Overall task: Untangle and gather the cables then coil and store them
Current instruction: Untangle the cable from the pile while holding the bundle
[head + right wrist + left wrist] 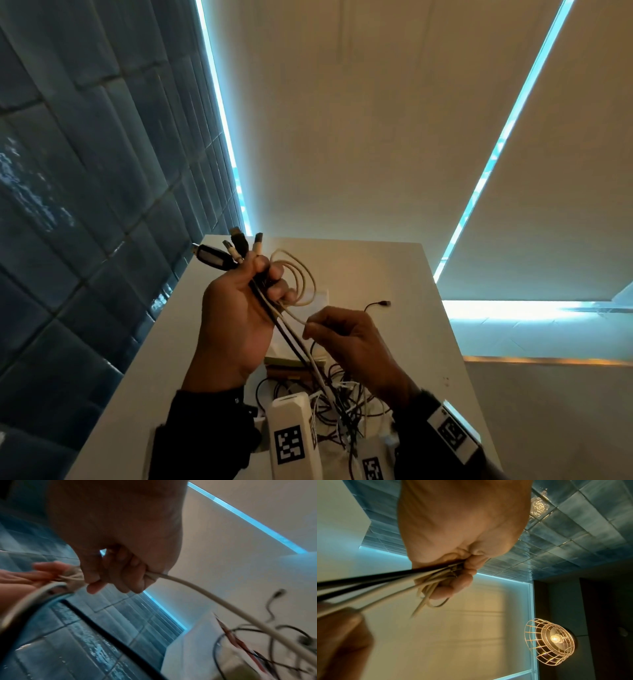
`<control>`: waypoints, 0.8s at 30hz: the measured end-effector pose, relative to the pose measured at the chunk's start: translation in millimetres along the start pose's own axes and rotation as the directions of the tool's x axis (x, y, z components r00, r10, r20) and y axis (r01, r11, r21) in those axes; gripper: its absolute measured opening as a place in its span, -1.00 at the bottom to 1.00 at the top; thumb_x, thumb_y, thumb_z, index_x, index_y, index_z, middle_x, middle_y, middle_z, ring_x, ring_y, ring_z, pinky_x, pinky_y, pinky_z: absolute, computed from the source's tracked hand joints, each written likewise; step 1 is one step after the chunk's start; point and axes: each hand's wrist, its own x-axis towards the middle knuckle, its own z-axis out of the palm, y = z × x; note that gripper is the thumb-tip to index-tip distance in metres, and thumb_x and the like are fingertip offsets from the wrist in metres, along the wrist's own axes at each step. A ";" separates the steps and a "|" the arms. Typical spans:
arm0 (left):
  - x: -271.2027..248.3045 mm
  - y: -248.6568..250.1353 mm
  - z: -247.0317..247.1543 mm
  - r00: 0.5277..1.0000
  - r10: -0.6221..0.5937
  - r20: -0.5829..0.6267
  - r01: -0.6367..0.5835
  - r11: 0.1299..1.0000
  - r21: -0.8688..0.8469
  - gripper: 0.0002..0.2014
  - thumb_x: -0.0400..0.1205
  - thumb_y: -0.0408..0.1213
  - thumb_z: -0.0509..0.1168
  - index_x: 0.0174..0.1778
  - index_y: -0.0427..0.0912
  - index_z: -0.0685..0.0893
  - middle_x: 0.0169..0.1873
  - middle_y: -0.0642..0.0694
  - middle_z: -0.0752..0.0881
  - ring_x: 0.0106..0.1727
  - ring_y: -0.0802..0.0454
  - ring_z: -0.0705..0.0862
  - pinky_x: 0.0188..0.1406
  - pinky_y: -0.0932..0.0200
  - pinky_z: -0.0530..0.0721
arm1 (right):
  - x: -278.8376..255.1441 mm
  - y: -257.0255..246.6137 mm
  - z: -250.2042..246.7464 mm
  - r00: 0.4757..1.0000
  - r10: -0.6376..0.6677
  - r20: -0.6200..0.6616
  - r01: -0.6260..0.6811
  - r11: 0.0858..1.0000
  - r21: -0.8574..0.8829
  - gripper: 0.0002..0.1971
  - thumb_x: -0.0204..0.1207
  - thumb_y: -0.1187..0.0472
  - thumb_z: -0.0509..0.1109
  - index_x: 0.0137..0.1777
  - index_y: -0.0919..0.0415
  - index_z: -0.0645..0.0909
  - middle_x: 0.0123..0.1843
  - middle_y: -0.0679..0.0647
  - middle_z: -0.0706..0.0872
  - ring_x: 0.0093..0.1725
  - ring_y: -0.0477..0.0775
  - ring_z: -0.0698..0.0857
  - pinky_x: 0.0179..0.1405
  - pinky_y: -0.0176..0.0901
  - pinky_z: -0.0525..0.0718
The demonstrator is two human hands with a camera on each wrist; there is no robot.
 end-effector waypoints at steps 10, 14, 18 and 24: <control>-4.4 13.9 -11.2 0.995 0.095 -0.025 -0.094 0.995 0.039 -0.67 0.75 -0.20 0.02 -0.34 -0.11 0.47 -0.45 0.00 0.50 -0.54 0.16 0.28 -0.57 0.30 0.35 | -23.0 98.5 -12.5 0.922 0.362 -0.140 -0.374 0.924 -0.077 -0.73 0.63 0.37 0.28 -0.28 0.30 0.69 -0.46 -0.06 0.60 -0.53 -0.27 0.50 -0.47 -0.47 0.43; -5.3 17.2 -10.9 0.998 0.066 -0.009 -0.066 0.995 0.068 -0.67 0.75 -0.19 0.00 -0.34 -0.10 0.46 -0.49 0.03 0.48 -0.55 0.16 0.29 -0.57 0.29 0.35 | -32.0 118.6 -21.2 0.803 0.553 -0.223 -0.572 0.820 -0.027 -0.73 0.64 0.35 0.26 -0.30 0.26 0.65 -0.59 -0.14 0.51 -0.70 -0.27 0.43 -0.70 -0.50 0.31; -4.3 15.9 -10.3 0.999 0.011 -0.031 -0.006 0.990 0.144 -0.66 0.76 -0.19 -0.01 -0.34 -0.11 0.45 -0.51 0.03 0.43 -0.55 0.16 0.31 -0.54 0.26 0.34 | -23.3 101.9 -27.4 0.741 0.582 -0.337 -0.570 0.809 0.144 -0.77 0.64 0.31 0.27 -0.15 0.39 0.70 -0.50 -0.03 0.51 -0.71 -0.24 0.42 -0.73 -0.38 0.34; -3.4 3.0 -0.6 0.996 -0.011 -0.084 0.029 0.977 0.211 -0.66 0.76 -0.20 0.02 -0.33 -0.14 0.45 -0.50 -0.01 0.46 -0.54 0.14 0.37 -0.47 0.23 0.34 | 6.0 18.1 -16.5 0.926 0.218 -0.309 -0.138 0.955 0.262 -0.78 0.65 0.14 0.28 -0.03 0.27 0.67 -0.52 0.03 0.30 -0.58 -0.03 0.19 -0.62 -0.24 0.13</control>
